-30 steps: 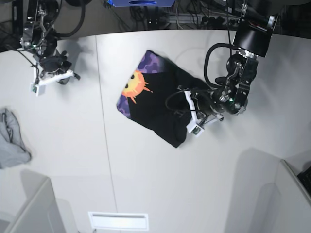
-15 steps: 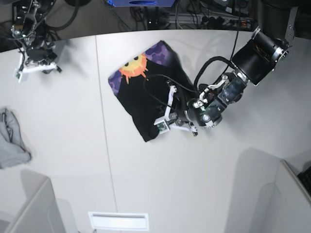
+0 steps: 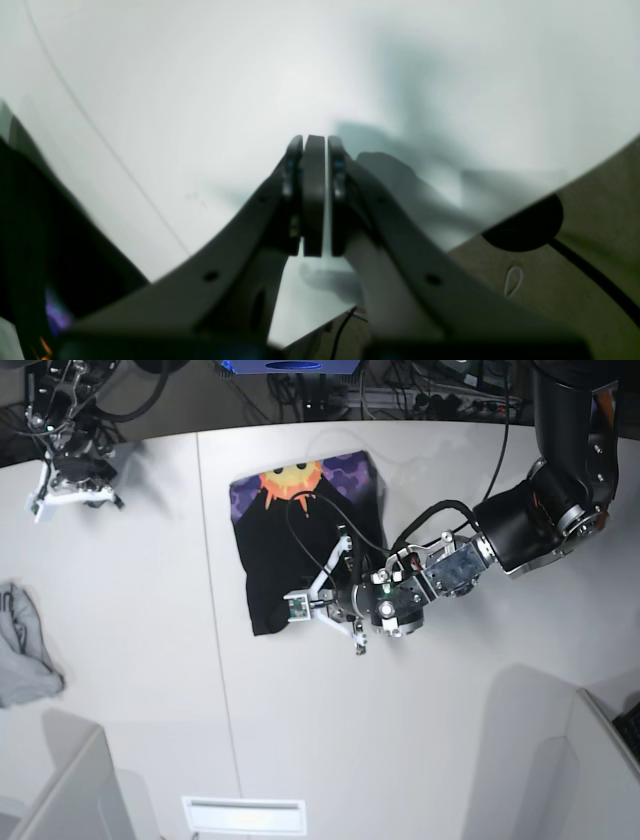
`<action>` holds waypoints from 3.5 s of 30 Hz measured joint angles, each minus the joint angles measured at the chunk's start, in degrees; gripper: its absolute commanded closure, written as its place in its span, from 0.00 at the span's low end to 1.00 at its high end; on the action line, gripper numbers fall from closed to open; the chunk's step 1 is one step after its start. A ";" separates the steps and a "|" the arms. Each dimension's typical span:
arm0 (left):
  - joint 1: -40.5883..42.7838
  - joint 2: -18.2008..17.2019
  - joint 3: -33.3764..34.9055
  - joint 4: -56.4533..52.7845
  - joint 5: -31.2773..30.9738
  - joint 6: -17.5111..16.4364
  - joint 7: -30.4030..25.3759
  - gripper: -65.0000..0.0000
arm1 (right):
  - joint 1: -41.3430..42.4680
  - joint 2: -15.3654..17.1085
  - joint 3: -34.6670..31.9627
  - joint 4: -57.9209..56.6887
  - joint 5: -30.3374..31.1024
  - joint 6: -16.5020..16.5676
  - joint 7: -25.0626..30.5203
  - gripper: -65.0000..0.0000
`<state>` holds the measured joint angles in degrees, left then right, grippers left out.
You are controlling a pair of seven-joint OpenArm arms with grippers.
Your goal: Fold the T-shirt properly
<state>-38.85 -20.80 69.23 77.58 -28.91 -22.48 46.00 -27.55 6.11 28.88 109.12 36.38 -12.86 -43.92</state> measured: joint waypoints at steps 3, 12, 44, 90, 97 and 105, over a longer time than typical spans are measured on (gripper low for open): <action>-1.44 0.98 2.27 -0.87 0.20 0.11 -0.76 1.00 | 0.02 0.00 0.63 0.02 -0.35 0.02 0.26 1.00; -2.91 3.72 4.81 -1.11 0.59 0.09 -4.09 1.00 | 0.02 -0.15 0.63 0.02 -0.33 0.00 0.20 1.00; -4.79 6.97 -12.83 2.54 -0.07 0.13 1.38 0.00 | 0.02 -0.17 0.15 0.00 -0.35 6.97 -0.07 1.00; 92.67 -4.96 -76.17 31.98 30.60 0.31 -46.64 1.00 | -17.00 2.60 2.49 1.75 -40.02 52.41 13.88 1.00; 96.10 -2.49 -75.84 21.81 30.84 0.74 -46.45 1.00 | -18.62 2.40 -3.48 1.64 -49.83 52.30 4.48 1.00; 97.22 0.00 -75.73 10.47 30.99 0.37 -46.75 1.00 | -23.23 2.56 -12.09 0.94 -57.20 52.35 2.40 1.00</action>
<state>58.37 -20.80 -6.50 88.05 2.09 -22.11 -0.75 -50.78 8.67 16.80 110.06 -20.82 39.48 -41.52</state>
